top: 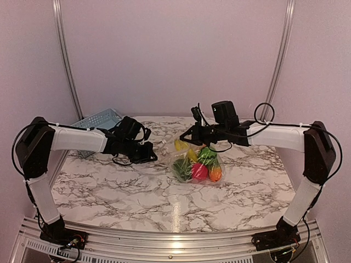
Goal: Open the zip-top bag and remove the fake food
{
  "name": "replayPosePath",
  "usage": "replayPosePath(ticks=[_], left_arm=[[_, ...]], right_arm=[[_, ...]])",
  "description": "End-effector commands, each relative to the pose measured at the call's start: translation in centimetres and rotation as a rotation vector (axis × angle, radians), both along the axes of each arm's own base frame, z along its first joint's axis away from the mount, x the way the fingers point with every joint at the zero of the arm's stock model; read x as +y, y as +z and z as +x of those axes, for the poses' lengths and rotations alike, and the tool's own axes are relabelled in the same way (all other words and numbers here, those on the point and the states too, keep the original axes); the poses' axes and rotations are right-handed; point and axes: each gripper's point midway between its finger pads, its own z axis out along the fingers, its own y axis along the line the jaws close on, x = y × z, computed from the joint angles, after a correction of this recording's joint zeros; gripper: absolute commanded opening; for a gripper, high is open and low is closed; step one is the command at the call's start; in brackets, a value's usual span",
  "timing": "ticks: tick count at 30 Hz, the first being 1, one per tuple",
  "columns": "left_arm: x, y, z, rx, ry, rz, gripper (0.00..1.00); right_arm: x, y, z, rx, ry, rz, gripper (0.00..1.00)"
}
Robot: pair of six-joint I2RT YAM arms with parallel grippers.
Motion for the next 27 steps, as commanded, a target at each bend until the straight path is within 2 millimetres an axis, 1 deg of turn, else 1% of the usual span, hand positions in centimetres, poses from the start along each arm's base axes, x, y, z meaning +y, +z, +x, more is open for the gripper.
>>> replayPosePath(ticks=[1, 2, 5, 6, 7, 8, 10, 12, 13, 15, 17, 18, 21, 27], left_arm=[[1.1, 0.1, -1.0, 0.013, -0.059, 0.046, 0.06], [0.8, 1.3, -1.2, -0.013, -0.08, 0.019, 0.1], [0.6, 4.6, -1.7, -0.087, -0.115, -0.046, 0.28], [0.6, 5.8, -1.8, -0.11, -0.119, -0.065, 0.36], [0.6, 6.7, -1.9, -0.132, -0.119, -0.08, 0.4], [0.7, 7.9, -1.9, -0.155, -0.117, -0.099, 0.44], [0.5, 9.5, -2.0, -0.184, -0.115, -0.136, 0.46], [0.2, 10.4, -1.9, -0.191, -0.11, -0.17, 0.46], [-0.2, 10.5, -1.8, -0.186, -0.11, -0.186, 0.46], [-1.0, 10.1, -1.5, -0.154, -0.114, -0.206, 0.42], [-2.3, 9.6, -1.5, -0.13, -0.128, -0.229, 0.38], [-2.9, 9.6, -1.4, -0.129, -0.135, -0.241, 0.36], [-4.5, 8.8, -1.3, -0.113, -0.149, -0.263, 0.33], [-6.9, 7.3, -1.0, -0.093, -0.172, -0.263, 0.31]], right_arm=[[2.0, 2.9, 0.0, -0.078, 0.04, 0.046, 0.0], [2.5, 2.8, -0.2, -0.074, 0.049, 0.045, 0.0], [3.2, 2.4, -0.7, -0.06, 0.056, 0.043, 0.0], [3.2, 2.3, -0.7, -0.057, 0.051, 0.041, 0.0], [3.3, 2.3, -0.7, -0.055, 0.047, 0.041, 0.0], [3.3, 2.1, -0.7, -0.052, 0.044, 0.04, 0.0], [3.2, 2.1, -0.7, -0.051, 0.04, 0.038, 0.0], [3.2, 1.9, -0.7, -0.046, 0.038, 0.033, 0.0], [3.1, 1.9, -0.7, -0.045, 0.035, 0.03, 0.0], [3.1, 1.9, -0.6, -0.049, 0.031, 0.028, 0.0], [3.0, 1.8, -0.7, -0.047, 0.027, 0.026, 0.0], [3.0, 1.8, -0.7, -0.044, 0.027, 0.025, 0.0], [2.9, 1.7, -0.8, -0.037, 0.024, 0.025, 0.0], [3.0, 1.6, -1.0, -0.028, 0.022, 0.031, 0.0]])
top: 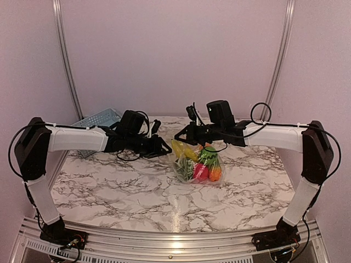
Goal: Open the zip-top bag and remove the fake food
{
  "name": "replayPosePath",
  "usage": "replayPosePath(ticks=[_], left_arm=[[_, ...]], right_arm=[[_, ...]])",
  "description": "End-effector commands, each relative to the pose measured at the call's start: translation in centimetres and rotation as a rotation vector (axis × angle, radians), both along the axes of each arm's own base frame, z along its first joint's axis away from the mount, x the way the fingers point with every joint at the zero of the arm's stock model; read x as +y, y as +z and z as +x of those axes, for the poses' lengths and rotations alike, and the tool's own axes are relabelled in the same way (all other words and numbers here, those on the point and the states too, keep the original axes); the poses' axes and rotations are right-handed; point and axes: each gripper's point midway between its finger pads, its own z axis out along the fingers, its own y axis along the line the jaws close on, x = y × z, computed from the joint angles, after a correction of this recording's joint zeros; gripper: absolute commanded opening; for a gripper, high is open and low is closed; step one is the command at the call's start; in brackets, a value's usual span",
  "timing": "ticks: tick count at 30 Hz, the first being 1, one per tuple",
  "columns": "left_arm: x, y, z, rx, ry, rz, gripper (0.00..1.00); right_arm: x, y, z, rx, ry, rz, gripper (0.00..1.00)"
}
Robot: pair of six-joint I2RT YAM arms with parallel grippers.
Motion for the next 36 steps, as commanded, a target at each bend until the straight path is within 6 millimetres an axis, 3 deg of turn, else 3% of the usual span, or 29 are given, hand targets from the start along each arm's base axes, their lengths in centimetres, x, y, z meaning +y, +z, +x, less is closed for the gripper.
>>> replayPosePath(ticks=[1, 6, 11, 13, 19, 24, 26, 31, 36], left_arm=[[-2.3, 1.2, 0.8, -0.021, -0.018, -0.059, 0.31], [-3.2, -0.7, 1.1, 0.023, -0.021, -0.035, 0.32], [-4.0, -0.4, 0.9, -0.002, -0.053, -0.018, 0.33], [-4.0, -1.8, 0.7, 0.004, -0.074, 0.032, 0.33], [-0.6, -7.0, -1.7, 0.066, -0.131, 0.272, 0.32], [2.0, -10.8, -4.2, 0.139, -0.154, 0.351, 0.3], [1.7, -11.0, -4.6, 0.149, -0.16, 0.322, 0.32], [-0.5, -8.7, -3.4, 0.128, -0.141, 0.188, 0.36], [-1.8, -7.2, -2.6, 0.134, -0.127, 0.102, 0.47]], right_arm=[[0.6, 1.0, 0.0, -0.014, -0.004, 0.023, 0.0], [0.8, 1.3, 0.1, -0.016, -0.002, 0.031, 0.0], [0.7, 1.2, 0.1, -0.015, -0.004, 0.029, 0.0], [0.7, 1.3, 0.1, -0.018, -0.006, 0.03, 0.0], [0.7, 1.2, 0.1, -0.016, -0.006, 0.024, 0.0], [0.5, 0.9, -0.2, -0.011, -0.003, 0.017, 0.0], [0.5, 1.3, -0.3, -0.02, 0.003, 0.02, 0.07], [-0.4, 2.4, -0.9, -0.034, 0.022, -0.017, 0.34], [-4.2, 3.4, -0.5, -0.045, -0.017, -0.049, 0.57]])
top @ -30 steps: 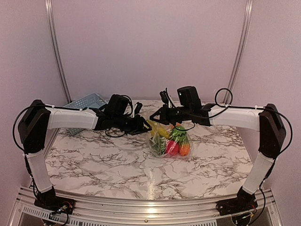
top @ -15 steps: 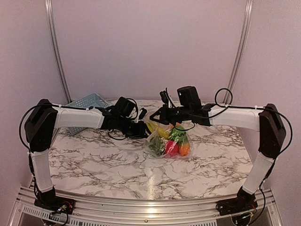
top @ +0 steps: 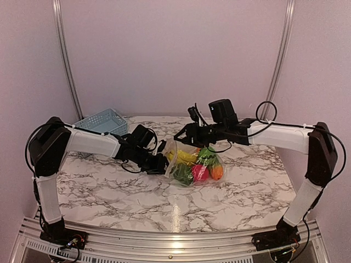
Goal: Open the zip-top bag and remove the fake food
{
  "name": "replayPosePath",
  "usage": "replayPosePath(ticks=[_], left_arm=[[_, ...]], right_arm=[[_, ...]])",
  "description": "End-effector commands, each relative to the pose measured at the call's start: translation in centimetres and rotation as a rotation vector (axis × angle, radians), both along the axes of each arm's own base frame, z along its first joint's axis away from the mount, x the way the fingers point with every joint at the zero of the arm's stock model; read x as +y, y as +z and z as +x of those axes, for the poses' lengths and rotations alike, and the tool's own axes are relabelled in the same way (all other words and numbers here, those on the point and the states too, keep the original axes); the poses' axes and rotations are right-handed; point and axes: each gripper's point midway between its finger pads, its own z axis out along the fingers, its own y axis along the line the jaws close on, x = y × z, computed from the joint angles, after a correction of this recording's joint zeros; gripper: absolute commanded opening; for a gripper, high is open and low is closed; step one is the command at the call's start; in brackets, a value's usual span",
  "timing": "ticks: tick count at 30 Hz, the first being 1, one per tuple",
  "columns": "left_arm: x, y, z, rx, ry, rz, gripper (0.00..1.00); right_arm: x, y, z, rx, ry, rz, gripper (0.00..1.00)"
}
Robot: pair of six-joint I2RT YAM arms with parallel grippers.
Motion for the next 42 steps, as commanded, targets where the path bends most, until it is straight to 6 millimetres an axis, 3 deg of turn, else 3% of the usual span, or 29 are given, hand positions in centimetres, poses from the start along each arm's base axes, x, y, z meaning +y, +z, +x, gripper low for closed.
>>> replayPosePath(ticks=[1, 8, 15, 21, 32, 35, 42], left_arm=[[-1.7, 2.0, 0.9, -0.004, 0.009, -0.112, 0.51], [-1.1, 3.0, 0.8, 0.032, 0.058, -0.199, 0.73], [-1.1, 2.2, 1.0, 0.043, 0.096, -0.196, 0.77], [-2.0, 3.1, 0.8, 0.017, 0.081, -0.223, 0.77], [-4.0, 0.8, 1.0, 0.06, 0.073, -0.193, 0.84], [-4.5, 0.1, 0.8, 0.068, 0.062, -0.178, 0.87], [-5.1, -1.9, 1.0, 0.091, 0.065, -0.113, 0.89]], right_arm=[[-4.2, 3.6, 0.7, -0.064, -0.047, -0.005, 0.59], [-12.9, -0.5, 0.8, 0.013, -0.205, -0.134, 0.68], [-18.9, -5.7, 0.9, 0.088, -0.299, -0.231, 0.69], [-18.9, -8.7, 1.5, 0.124, -0.253, -0.242, 0.66], [-17.4, -12.3, 2.2, 0.136, -0.163, -0.209, 0.57], [-17.0, -12.6, 1.8, 0.147, -0.142, -0.189, 0.45], [-15.7, -12.7, -0.2, 0.168, -0.09, -0.134, 0.05]])
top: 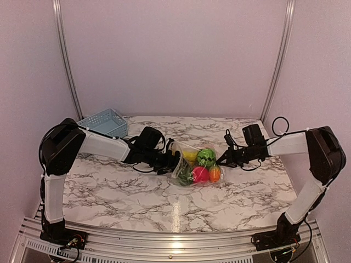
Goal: Open the zip-top bag and remove the fake food
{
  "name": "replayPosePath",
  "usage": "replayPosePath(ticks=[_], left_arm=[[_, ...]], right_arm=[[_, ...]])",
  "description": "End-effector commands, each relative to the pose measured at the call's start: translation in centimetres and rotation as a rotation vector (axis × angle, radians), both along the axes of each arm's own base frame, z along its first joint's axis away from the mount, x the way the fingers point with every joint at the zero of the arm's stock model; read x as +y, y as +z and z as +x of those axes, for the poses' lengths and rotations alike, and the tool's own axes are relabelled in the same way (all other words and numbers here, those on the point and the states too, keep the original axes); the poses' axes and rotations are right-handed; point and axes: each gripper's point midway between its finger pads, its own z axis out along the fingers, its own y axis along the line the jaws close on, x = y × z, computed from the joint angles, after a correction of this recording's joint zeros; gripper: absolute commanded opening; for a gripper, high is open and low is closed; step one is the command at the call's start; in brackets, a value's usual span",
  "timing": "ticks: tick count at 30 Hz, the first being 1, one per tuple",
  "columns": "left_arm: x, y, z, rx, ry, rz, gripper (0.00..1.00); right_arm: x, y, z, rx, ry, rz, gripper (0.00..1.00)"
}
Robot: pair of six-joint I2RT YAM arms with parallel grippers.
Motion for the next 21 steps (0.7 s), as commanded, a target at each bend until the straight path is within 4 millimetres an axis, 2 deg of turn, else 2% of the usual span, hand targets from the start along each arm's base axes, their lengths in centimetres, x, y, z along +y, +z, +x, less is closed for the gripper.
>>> replayPosePath(ticks=[1, 5, 8, 14, 21], left_arm=[[-0.1, -2.8, -0.5, 0.042, -0.015, 0.087, 0.89], [0.1, -4.3, -0.6, 0.077, -0.016, 0.132, 0.89], [0.2, -4.6, -0.5, 0.091, -0.011, 0.131, 0.81], [1.2, -1.4, 0.6, 0.049, 0.022, 0.033, 0.55], [4.4, 0.8, 2.2, -0.007, 0.1, 0.035, 0.43]], right_arm=[[1.3, 0.6, -1.2, -0.004, 0.042, 0.054, 0.0], [1.2, 1.0, -1.6, -0.006, 0.028, 0.056, 0.0], [0.7, 1.4, -1.7, -0.023, 0.007, 0.035, 0.0], [-1.5, 1.6, -1.5, -0.039, -0.07, -0.013, 0.0], [-3.4, 1.4, -1.5, -0.054, -0.146, -0.059, 0.0]])
